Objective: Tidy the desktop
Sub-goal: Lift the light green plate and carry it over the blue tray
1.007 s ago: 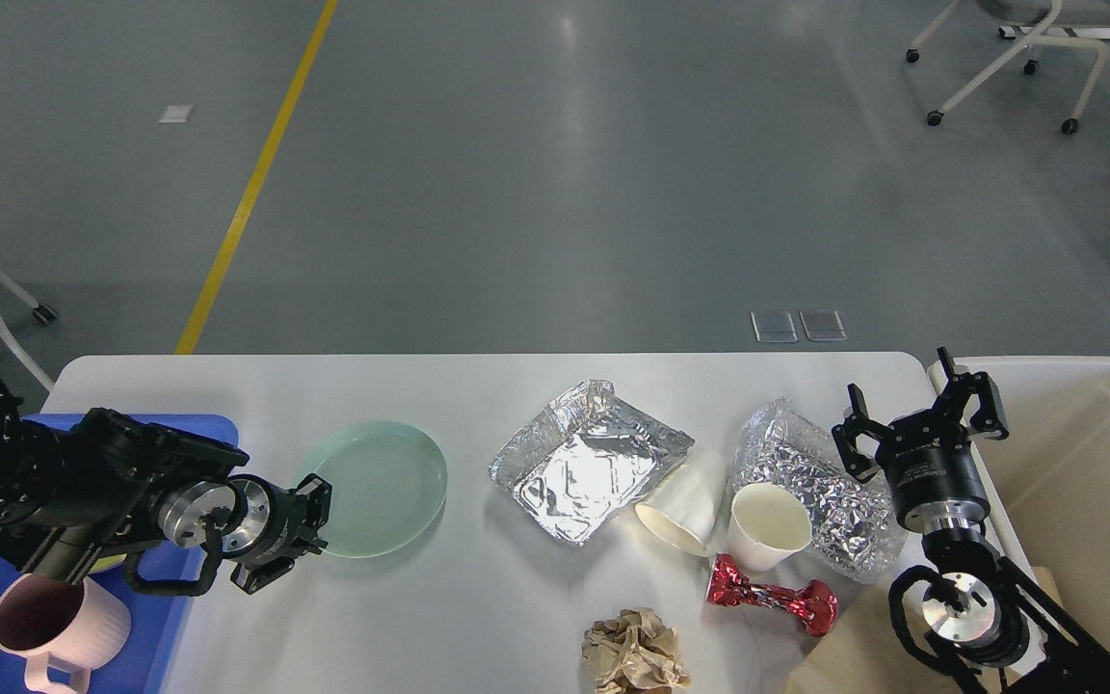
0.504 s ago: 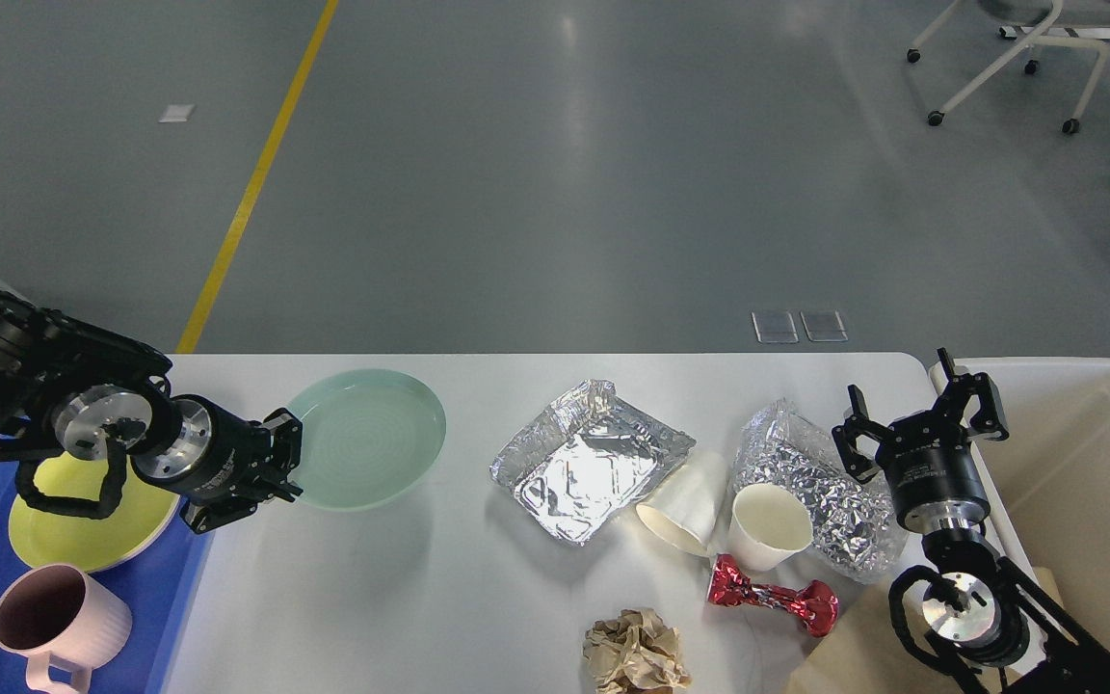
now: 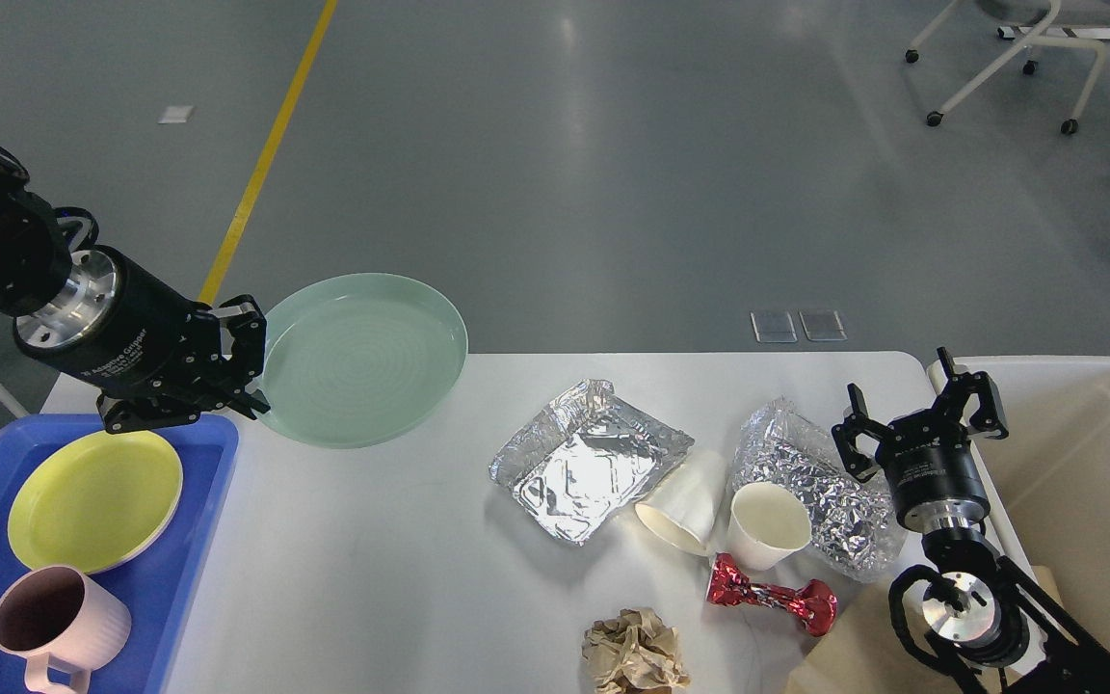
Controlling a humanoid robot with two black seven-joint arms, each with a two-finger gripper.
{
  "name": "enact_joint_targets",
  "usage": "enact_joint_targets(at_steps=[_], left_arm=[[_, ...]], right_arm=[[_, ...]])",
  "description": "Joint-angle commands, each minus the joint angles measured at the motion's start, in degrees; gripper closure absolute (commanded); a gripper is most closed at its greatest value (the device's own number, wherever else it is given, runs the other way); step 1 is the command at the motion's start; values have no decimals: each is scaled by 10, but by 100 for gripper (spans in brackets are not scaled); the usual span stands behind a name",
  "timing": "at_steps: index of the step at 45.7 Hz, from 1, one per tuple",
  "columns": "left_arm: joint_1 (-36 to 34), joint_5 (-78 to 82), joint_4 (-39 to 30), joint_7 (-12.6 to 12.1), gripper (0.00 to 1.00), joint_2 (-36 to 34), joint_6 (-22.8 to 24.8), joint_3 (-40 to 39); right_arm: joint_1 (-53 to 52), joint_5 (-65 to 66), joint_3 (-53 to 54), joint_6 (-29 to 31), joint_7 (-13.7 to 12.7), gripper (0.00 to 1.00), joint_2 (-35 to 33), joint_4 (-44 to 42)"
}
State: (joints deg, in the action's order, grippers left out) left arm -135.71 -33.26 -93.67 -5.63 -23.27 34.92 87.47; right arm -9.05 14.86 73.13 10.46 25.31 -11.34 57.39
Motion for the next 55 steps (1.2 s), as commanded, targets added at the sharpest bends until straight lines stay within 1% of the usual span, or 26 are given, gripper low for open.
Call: enact_joint_targets(at_steps=[1, 4, 6, 10, 13, 21, 26, 32, 38, 43, 47, 51, 55], left_arm=[[-18, 24, -1, 47, 100, 1, 33, 24], [-17, 44, -1, 72, 100, 0, 34, 30], [-17, 56, -1, 80, 100, -2, 35, 31], [-7, 69, 8, 81, 100, -9, 33, 40], [3, 70, 23, 82, 100, -12, 34, 66], [65, 77, 106, 75, 100, -55, 31, 96], [107, 81, 165, 70, 100, -89, 31, 101], [178, 91, 238, 69, 100, -135, 31, 88], [257, 110, 315, 66, 100, -183, 31, 52], [328, 123, 378, 52, 100, -220, 32, 13], [390, 129, 440, 48, 100, -233, 33, -22], [456, 133, 487, 48, 100, -248, 33, -65], [525, 141, 535, 42, 100, -252, 23, -112]], right_arm=[[0, 0, -1, 0, 0, 0, 0, 0], [0, 0, 0, 0, 0, 0, 0, 0], [0, 0, 0, 0, 0, 0, 0, 0], [0, 0, 0, 0, 0, 0, 0, 0], [0, 0, 0, 0, 0, 0, 0, 0], [1, 0, 0, 0, 0, 0, 0, 1], [1, 0, 0, 0, 0, 0, 0, 1], [1, 0, 0, 0, 0, 0, 0, 1], [1, 0, 0, 0, 0, 0, 0, 1], [1, 0, 0, 0, 0, 0, 0, 1], [1, 0, 0, 0, 0, 0, 0, 1], [1, 0, 0, 0, 0, 0, 0, 1], [1, 0, 0, 0, 0, 0, 0, 1]])
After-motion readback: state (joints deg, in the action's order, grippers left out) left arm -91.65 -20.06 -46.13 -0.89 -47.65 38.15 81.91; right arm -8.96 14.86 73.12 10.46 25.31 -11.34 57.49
